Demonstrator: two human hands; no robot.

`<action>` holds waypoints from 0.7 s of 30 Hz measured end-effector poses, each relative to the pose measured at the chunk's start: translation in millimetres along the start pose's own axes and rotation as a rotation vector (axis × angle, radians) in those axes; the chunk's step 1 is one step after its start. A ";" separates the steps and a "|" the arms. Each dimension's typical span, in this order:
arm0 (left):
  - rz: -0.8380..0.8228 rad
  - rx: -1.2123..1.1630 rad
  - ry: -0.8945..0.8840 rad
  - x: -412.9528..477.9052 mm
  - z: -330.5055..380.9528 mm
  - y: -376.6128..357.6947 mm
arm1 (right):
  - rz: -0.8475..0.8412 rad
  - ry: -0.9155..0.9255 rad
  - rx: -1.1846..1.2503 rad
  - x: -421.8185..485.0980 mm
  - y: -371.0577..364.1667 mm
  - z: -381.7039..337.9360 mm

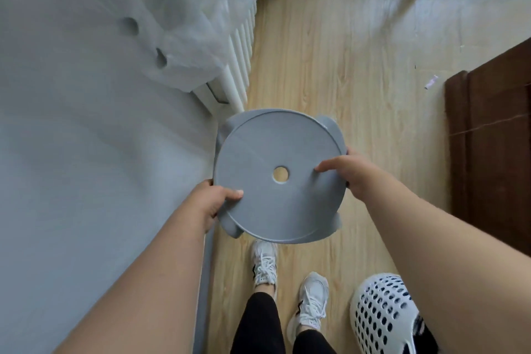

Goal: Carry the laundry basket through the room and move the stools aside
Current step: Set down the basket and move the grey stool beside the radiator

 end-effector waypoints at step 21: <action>0.110 0.149 -0.037 53.8 21.8 44.7 | 0.132 -0.103 -0.301 70.0 -49.0 -23.0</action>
Point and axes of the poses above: each hand's wrist, its own x-axis towards the middle knuckle, its own y-axis out of the back of the hand, z = x × y, the point moved 2 cm from there along x, towards the middle knuckle, and after that the axes turned 8 degrees about -z, right-handed, at the moved point
